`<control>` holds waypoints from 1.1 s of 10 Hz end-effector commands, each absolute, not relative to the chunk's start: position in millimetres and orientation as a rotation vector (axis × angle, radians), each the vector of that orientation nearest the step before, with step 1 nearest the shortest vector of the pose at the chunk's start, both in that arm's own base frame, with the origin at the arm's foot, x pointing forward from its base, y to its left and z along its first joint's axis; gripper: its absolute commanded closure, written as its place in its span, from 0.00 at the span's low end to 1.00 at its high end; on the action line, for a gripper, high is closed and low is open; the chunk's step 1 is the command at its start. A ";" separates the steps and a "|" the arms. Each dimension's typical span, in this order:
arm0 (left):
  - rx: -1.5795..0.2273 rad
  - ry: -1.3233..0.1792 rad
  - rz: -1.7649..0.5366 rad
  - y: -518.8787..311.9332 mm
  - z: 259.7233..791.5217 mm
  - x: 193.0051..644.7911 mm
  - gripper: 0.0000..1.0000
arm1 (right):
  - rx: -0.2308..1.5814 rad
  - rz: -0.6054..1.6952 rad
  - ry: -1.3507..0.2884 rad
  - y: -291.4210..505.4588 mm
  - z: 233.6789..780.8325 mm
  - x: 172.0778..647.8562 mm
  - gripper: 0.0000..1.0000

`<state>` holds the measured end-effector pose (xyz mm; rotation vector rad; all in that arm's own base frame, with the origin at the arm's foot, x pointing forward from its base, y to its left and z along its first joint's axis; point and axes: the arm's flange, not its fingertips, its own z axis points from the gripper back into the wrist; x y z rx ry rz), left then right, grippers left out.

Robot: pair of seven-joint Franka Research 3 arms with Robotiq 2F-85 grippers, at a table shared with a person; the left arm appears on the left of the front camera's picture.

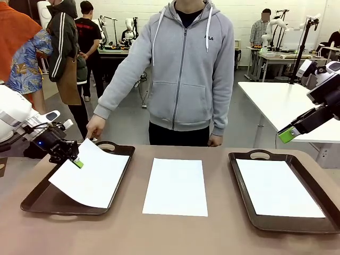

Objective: Sort the A4 documents.
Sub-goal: Place the A4 Paper in the designated Handle tray.

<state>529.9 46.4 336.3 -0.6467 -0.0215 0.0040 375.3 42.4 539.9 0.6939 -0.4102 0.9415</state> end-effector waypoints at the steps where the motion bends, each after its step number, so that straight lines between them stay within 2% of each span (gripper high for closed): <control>1: -0.610 0.004 -0.008 48.0 343.3 542.0 0.99 | 0.686 0.939 -0.404 43.1 538.5 375.2 0.00; 11: -0.500 0.024 0.064 47.6 319.8 548.5 0.99 | 0.686 0.939 -0.404 43.1 538.5 375.2 0.00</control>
